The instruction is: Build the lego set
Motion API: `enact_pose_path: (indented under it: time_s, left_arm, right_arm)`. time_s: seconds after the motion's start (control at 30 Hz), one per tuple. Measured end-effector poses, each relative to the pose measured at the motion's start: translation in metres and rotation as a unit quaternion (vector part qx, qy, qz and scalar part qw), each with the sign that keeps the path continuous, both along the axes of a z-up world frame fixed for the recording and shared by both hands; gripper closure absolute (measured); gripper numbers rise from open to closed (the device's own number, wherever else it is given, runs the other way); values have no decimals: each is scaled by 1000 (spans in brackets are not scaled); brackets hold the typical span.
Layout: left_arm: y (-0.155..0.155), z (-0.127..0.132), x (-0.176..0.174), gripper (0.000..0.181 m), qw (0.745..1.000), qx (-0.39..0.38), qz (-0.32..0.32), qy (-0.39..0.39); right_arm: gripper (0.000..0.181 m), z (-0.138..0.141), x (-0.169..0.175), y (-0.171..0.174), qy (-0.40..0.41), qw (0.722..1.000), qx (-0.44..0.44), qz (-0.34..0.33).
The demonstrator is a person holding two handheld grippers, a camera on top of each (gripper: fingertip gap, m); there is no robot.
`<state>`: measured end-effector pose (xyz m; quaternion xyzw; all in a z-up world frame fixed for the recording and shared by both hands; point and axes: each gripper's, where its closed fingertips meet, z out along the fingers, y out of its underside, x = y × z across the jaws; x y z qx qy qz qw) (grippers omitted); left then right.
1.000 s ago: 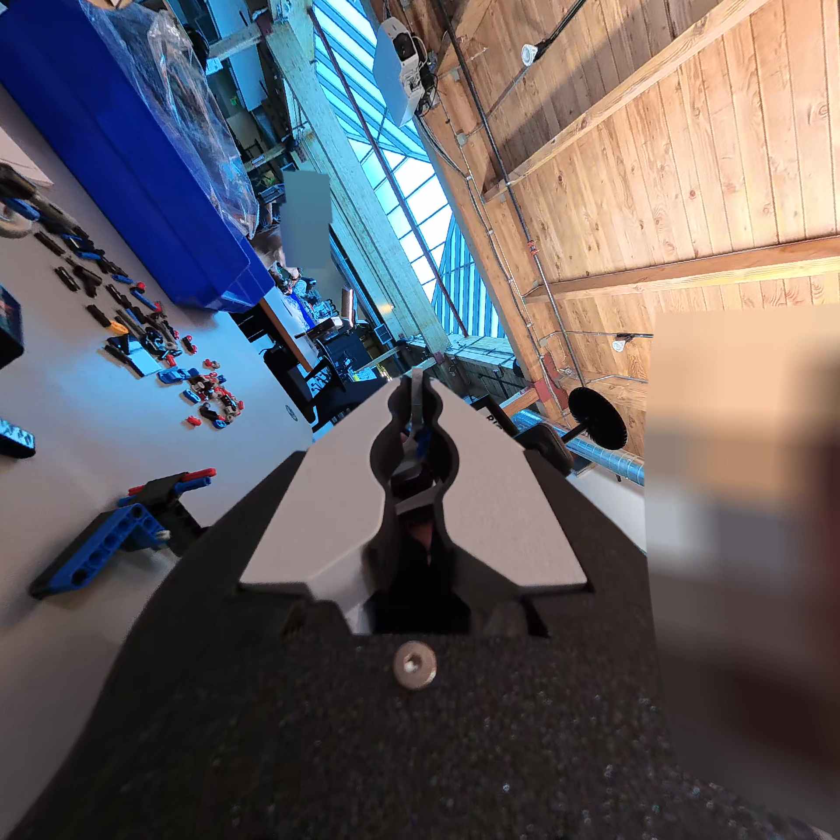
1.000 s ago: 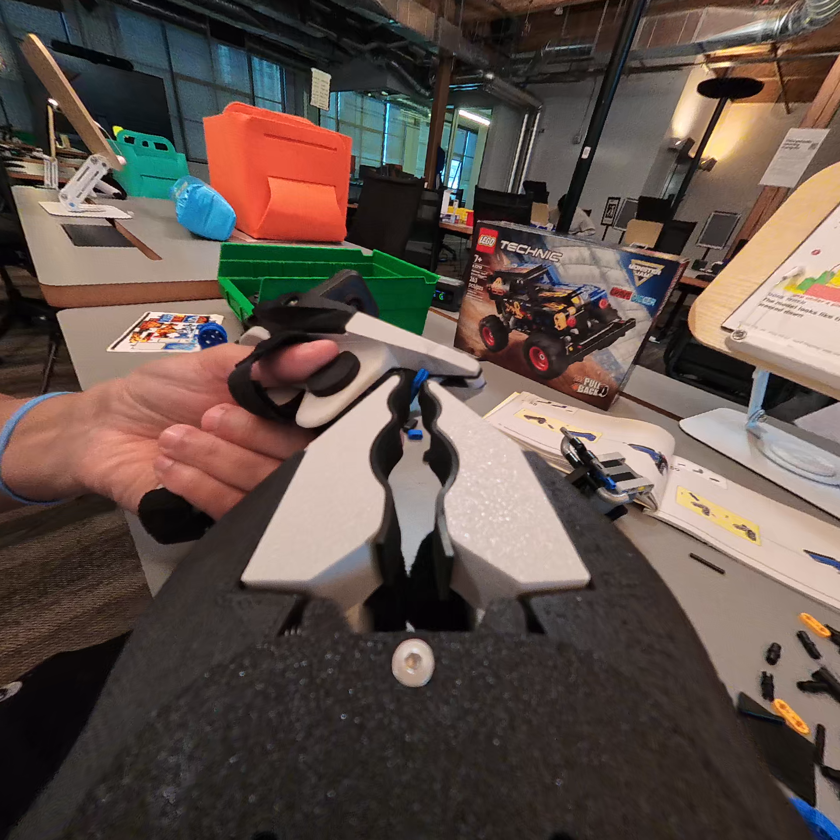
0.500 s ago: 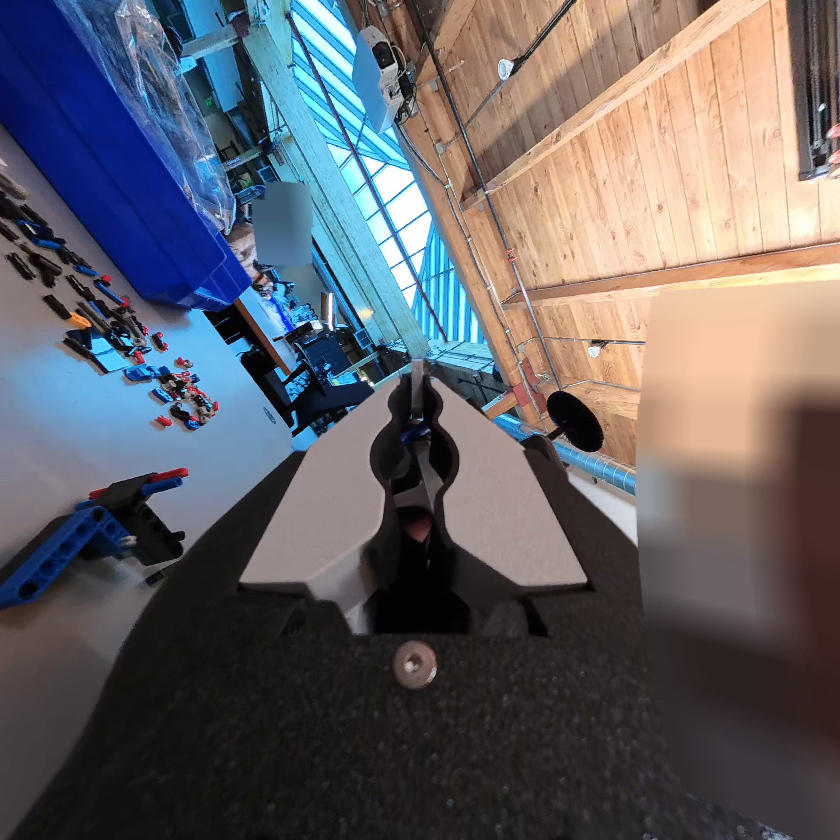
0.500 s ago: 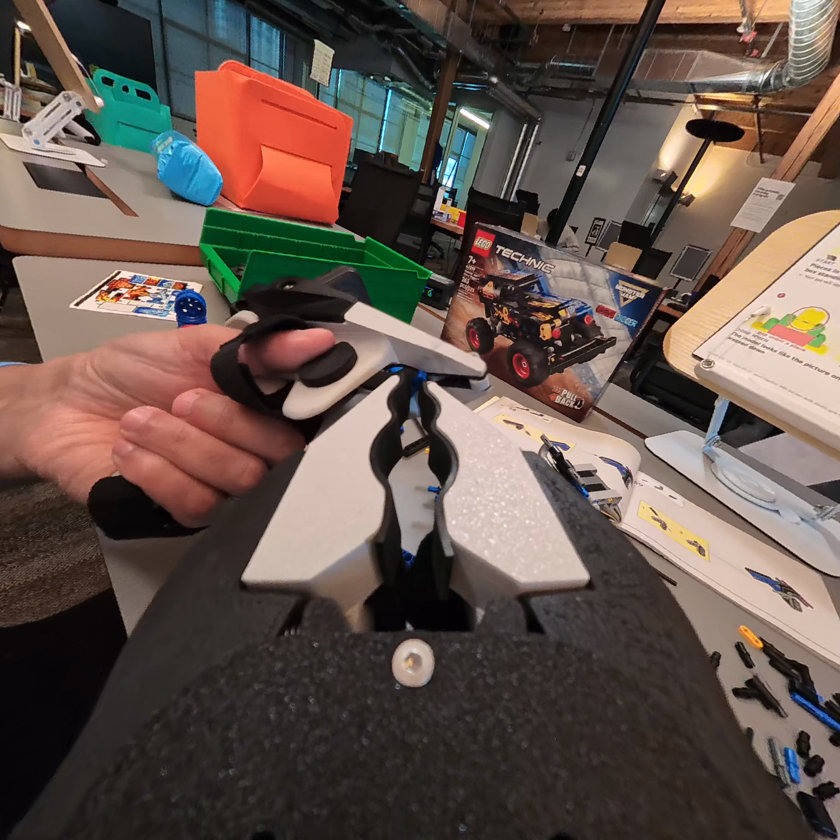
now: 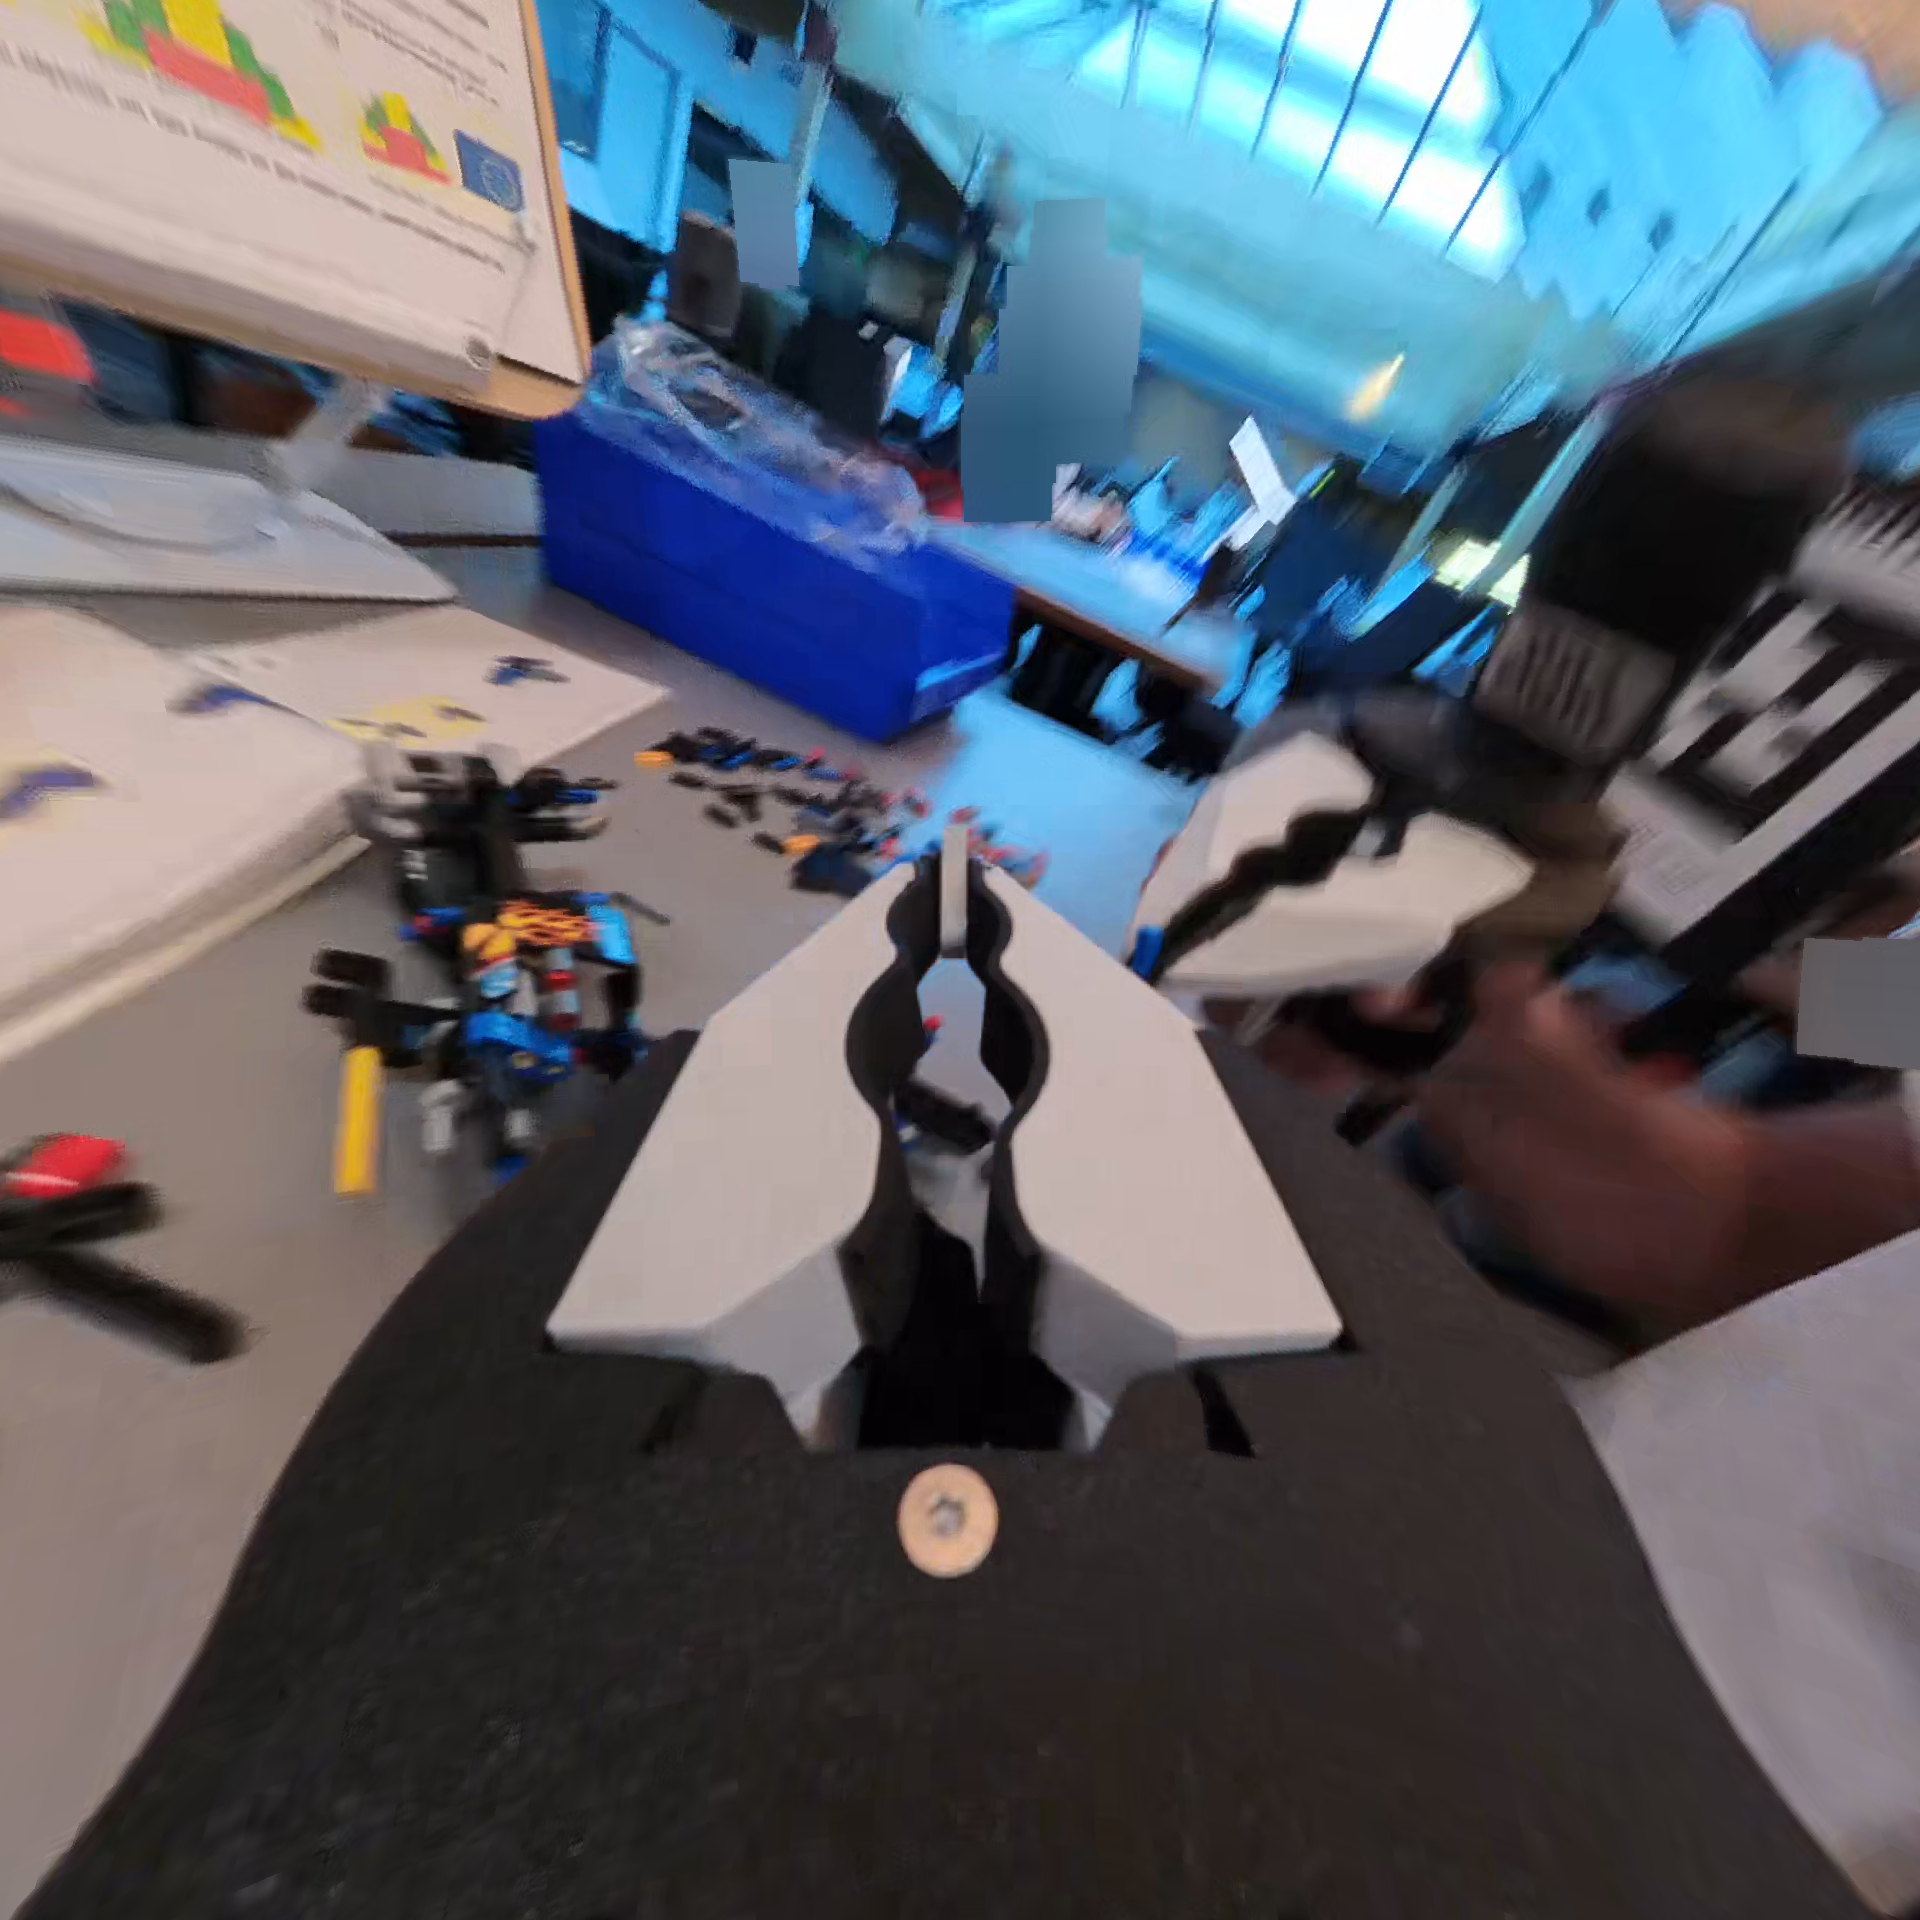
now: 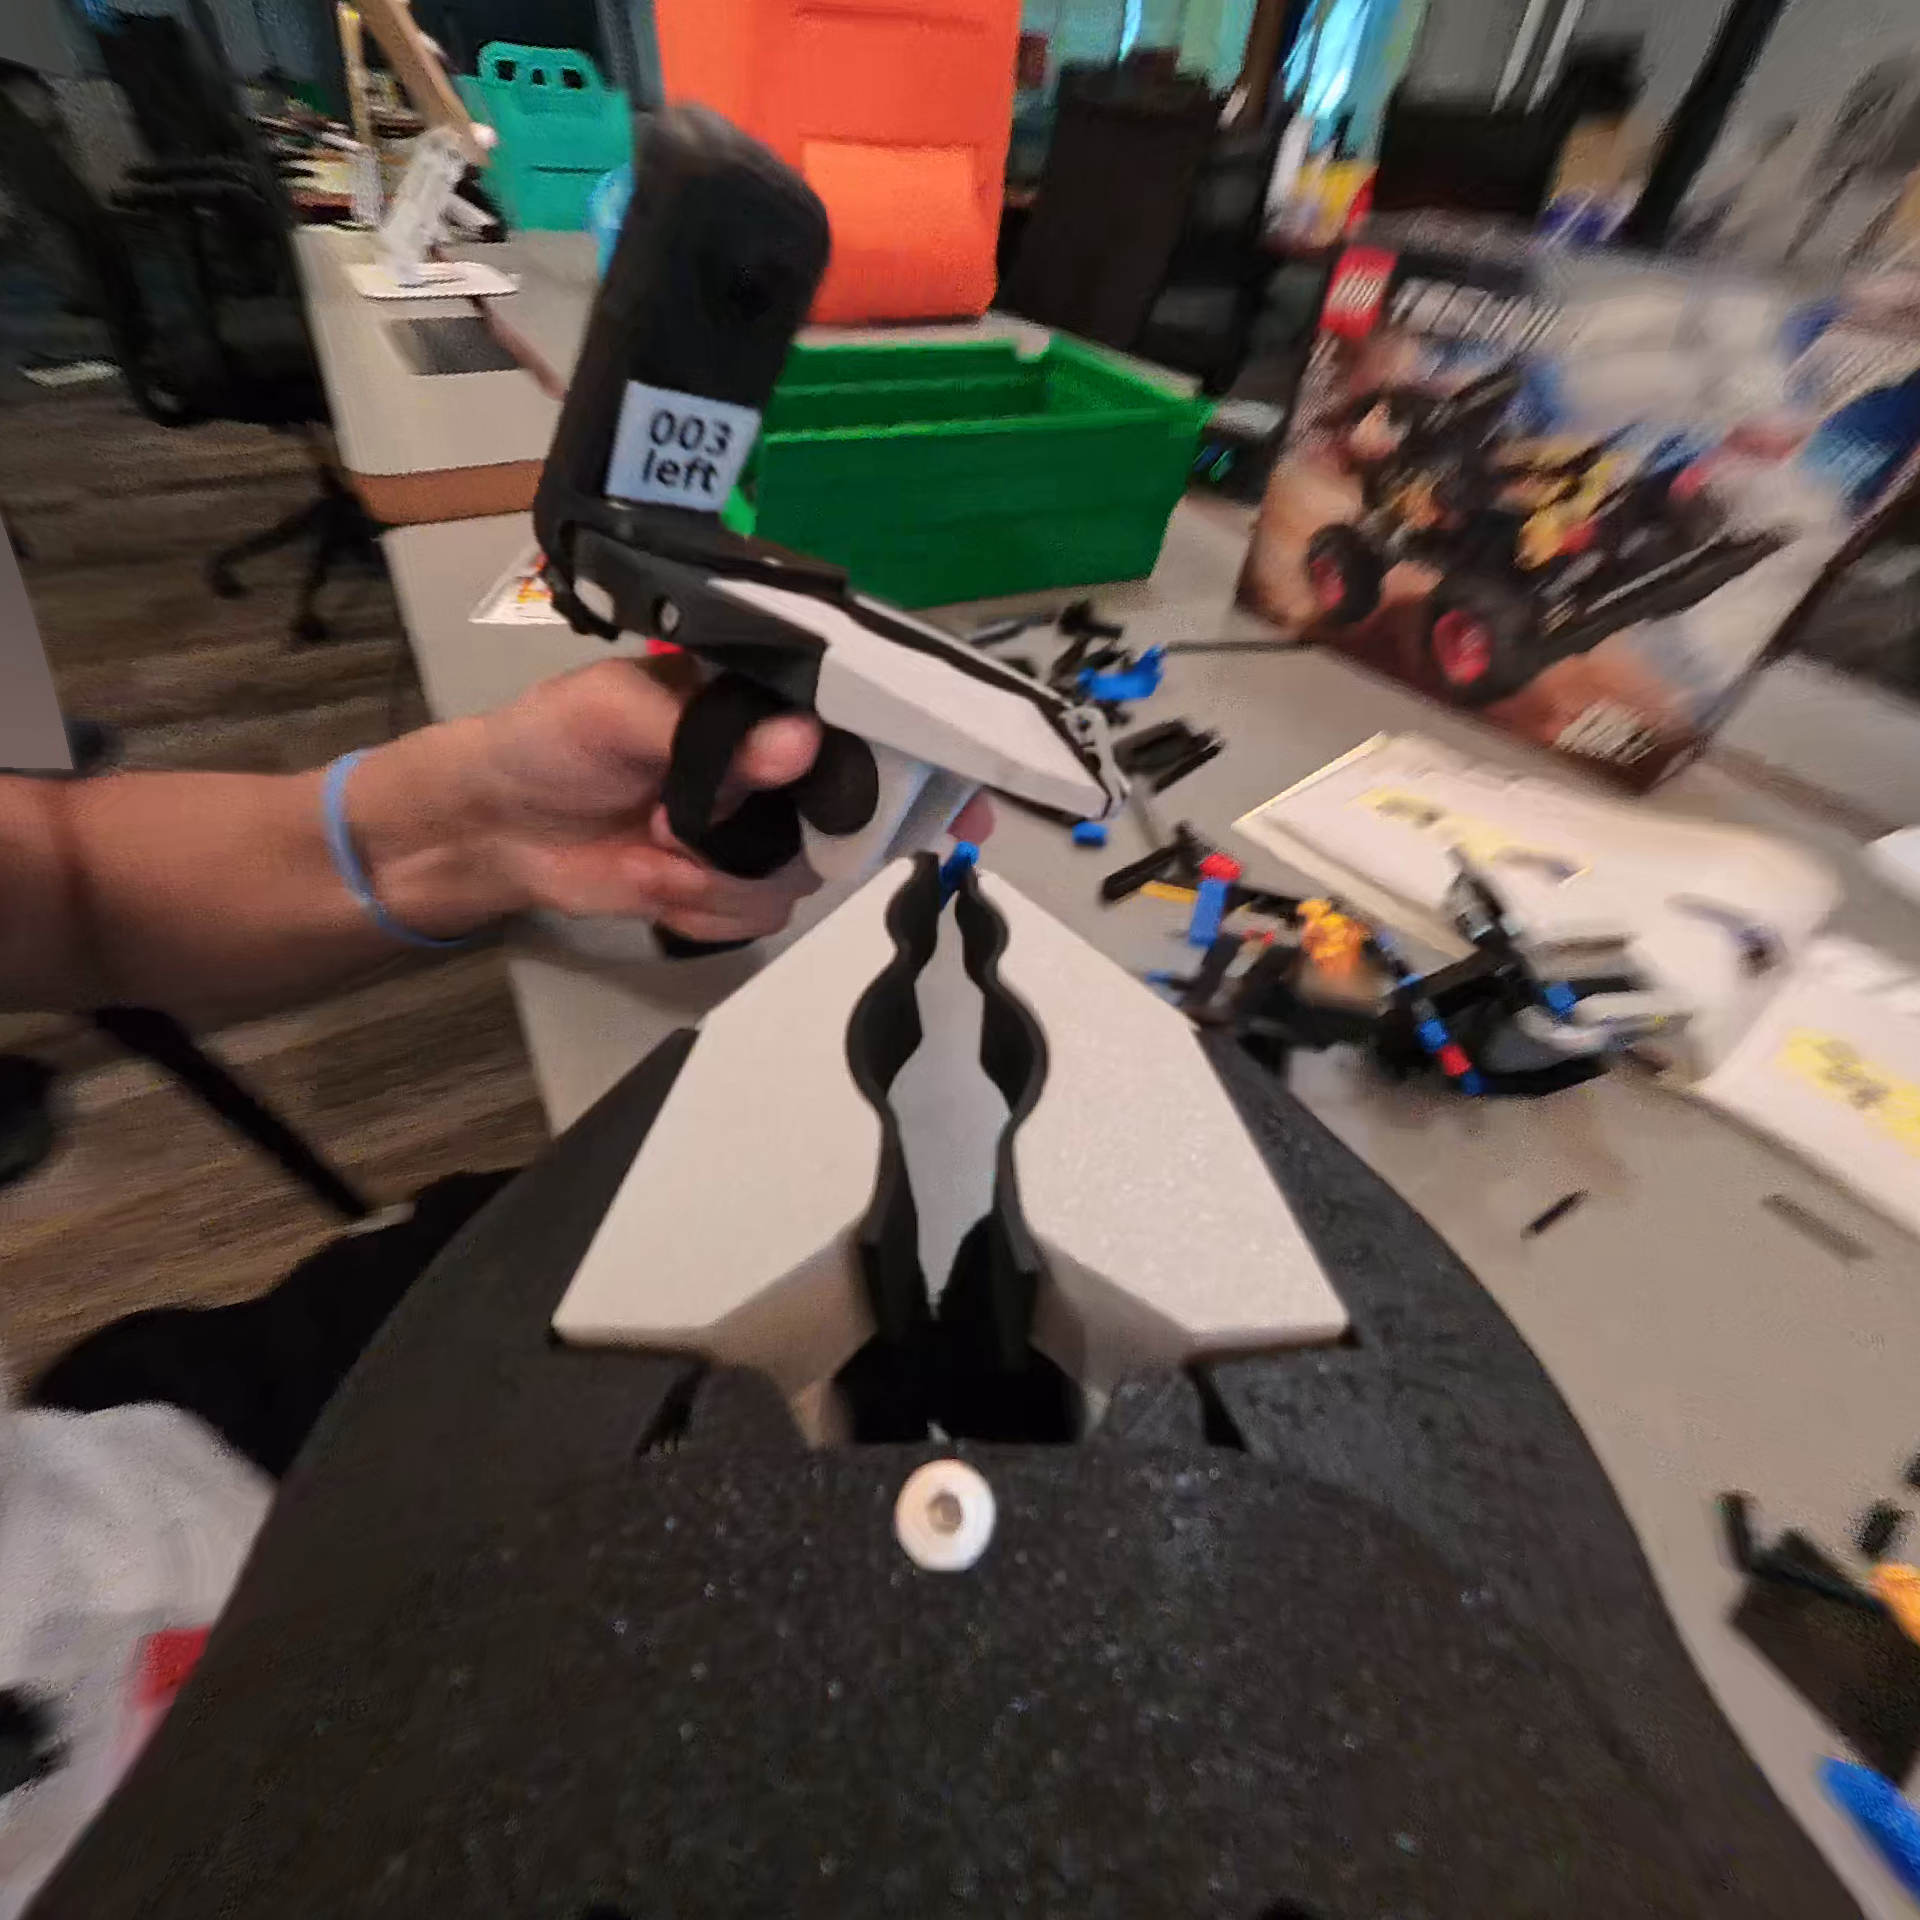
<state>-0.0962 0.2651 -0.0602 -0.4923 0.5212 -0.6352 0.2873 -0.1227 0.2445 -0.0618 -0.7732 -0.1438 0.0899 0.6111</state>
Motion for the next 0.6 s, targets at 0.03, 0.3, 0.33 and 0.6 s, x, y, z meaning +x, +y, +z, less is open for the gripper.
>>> enact_pose_path:
  time_s: [0.03,0.3,0.33,0.6]
  left_arm:
    - [-5,-2,-3,179,998,61,7,-7]
    - [-28,-7,-22,180,935,339,84,-54]
    - [-36,-7,-24,180,939,331,69,-55]
    - [-42,-19,-21,180,928,364,68,-37]
  right_arm:
    - [178,-1,0,-2,36,999,-23,13]
    - [178,-25,5,-14,92,993,-63,23]
    - [178,-29,4,-16,65,995,-72,21]
    - [178,-3,4,-24,152,987,-40,36]
